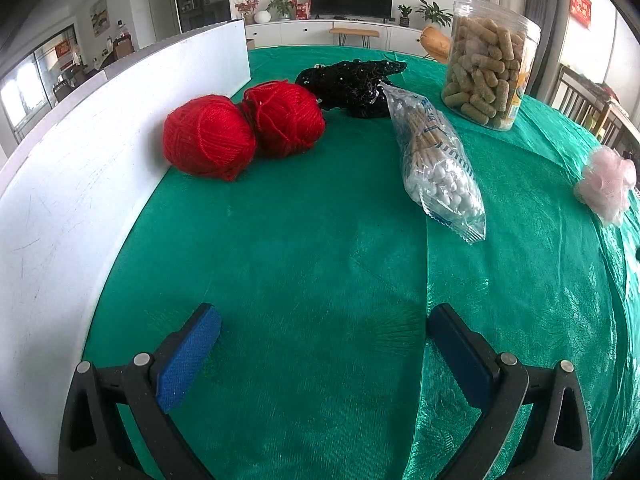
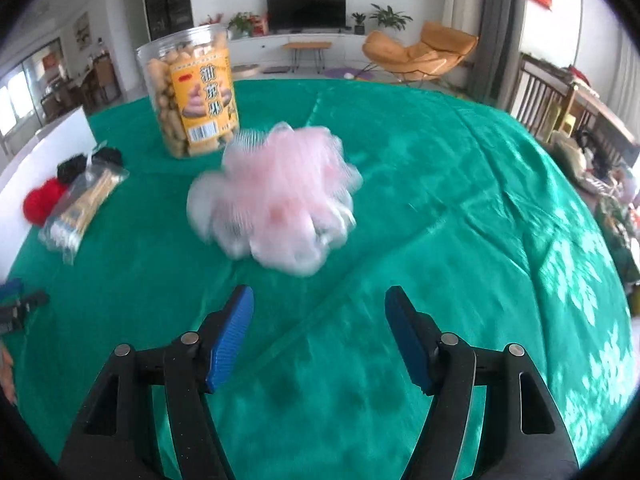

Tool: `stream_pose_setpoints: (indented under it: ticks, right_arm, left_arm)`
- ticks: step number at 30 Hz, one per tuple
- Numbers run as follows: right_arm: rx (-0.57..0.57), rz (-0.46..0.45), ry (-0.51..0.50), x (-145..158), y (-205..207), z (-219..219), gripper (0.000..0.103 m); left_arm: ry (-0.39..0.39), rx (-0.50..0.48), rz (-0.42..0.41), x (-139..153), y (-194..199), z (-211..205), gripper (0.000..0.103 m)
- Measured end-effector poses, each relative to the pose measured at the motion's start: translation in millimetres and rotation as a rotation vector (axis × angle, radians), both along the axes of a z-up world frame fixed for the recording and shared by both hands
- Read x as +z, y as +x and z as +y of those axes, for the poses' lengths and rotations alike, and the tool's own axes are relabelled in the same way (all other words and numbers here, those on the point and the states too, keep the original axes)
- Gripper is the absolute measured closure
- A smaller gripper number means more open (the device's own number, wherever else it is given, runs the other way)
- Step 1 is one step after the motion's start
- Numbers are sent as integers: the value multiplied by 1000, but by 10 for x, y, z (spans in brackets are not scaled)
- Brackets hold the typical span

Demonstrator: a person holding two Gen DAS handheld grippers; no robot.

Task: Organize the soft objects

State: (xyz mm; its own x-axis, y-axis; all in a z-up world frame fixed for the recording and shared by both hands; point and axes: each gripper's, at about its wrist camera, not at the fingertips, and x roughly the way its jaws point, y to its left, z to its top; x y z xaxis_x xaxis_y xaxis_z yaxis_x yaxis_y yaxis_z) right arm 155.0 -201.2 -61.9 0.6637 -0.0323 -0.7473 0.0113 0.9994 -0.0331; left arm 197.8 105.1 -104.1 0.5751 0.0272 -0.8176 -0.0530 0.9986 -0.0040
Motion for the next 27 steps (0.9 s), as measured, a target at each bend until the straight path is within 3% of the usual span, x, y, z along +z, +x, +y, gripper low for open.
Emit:
stream_pose_setpoints:
  ticks: [7, 16, 27]
  right_arm:
    - [1, 56, 13, -295, -121, -129, 30]
    - [-5, 46, 16, -319, -140, -147, 24]
    - [-6, 45, 16, -316, -145, -146, 23]
  left_arm:
    - [0, 0, 0, -1, 3, 1, 0]
    - [1, 1, -1, -2, 10, -2, 0]
    - [1, 1, -1, -2, 14, -2, 0]
